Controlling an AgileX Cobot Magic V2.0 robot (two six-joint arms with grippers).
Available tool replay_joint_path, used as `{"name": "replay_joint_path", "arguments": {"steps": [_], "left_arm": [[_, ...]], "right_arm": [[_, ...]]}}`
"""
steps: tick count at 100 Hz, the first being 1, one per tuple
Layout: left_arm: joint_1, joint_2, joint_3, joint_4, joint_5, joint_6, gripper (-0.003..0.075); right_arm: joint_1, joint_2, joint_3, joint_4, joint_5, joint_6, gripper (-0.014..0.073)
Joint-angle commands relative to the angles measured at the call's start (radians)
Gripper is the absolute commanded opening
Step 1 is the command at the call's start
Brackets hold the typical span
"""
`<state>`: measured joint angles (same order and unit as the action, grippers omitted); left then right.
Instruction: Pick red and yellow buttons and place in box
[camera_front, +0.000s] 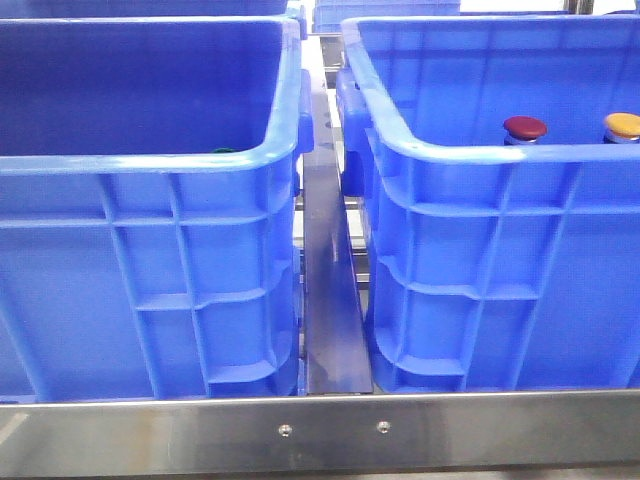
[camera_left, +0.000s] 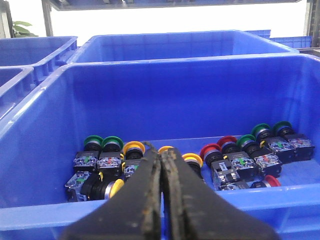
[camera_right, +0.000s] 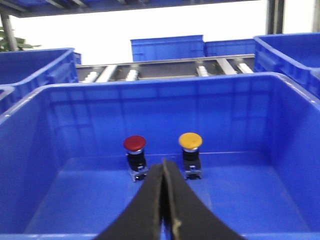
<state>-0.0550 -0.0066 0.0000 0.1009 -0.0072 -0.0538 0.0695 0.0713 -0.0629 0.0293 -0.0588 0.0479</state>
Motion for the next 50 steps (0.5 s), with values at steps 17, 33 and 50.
{"name": "replay_joint_path", "arguments": {"steps": [17,33,50], "left_arm": [[0.002,-0.030,0.047,-0.004,-0.080,0.003,-0.0019],[0.002,-0.030,0.047,-0.004,-0.080,0.003,-0.0019],[0.002,-0.030,0.047,-0.004,-0.080,0.003,-0.0019]], "right_arm": [[0.009,-0.066,0.051,-0.016,-0.154,0.004,-0.0067],[0.009,-0.108,0.078,-0.016,-0.131,0.008,-0.0067],[0.009,-0.108,0.078,-0.016,-0.137,0.008,-0.0067]]}}
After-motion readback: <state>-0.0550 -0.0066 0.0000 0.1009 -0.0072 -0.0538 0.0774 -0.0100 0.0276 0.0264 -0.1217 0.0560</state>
